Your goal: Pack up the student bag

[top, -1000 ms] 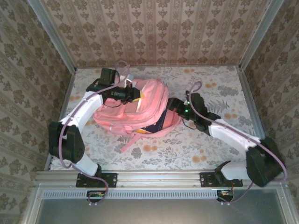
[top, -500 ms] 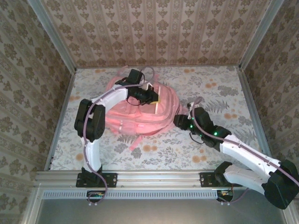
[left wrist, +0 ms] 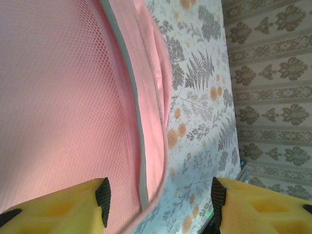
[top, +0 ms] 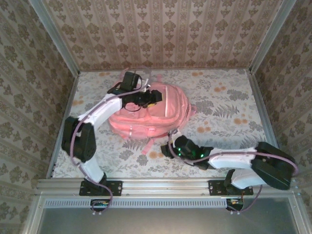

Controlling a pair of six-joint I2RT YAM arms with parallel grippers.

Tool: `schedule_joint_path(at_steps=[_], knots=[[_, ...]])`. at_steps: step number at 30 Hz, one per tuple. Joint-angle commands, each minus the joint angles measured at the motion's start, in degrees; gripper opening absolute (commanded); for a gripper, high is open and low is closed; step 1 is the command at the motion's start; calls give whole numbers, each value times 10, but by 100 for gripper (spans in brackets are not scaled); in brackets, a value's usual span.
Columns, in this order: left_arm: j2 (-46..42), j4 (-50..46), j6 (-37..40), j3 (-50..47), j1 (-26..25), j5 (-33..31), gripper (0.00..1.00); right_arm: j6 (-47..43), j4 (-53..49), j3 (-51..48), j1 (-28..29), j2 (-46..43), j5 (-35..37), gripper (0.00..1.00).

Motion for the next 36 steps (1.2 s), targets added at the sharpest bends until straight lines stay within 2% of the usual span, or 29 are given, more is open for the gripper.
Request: schedule_joint_path(at_steps=[1,4,8,18,28,30,34,36], knots=[[-90,4,5,-45,33,-37,61,-77,193,12,18,81,61,38],[-148,10,-3,-87,61,-37,62,-43,225,44,18,164,85,34],[-203,11,-7,-126,89,-33,62,-2,258,68,17,225,101,37],[-243,34,-21,-181,131,11,63,60,254,108,18,297,119,40],[-267,41,-38,-206,138,2,64,117,210,150,6,345,136,43],[-282,36,-48,-214,138,-3,65,125,191,159,0,351,146,36],[-329,0,-64,-231,130,-62,69,121,199,156,-11,350,141,10],[-354,-22,-75,-245,117,-94,74,112,208,148,-12,343,131,0]])
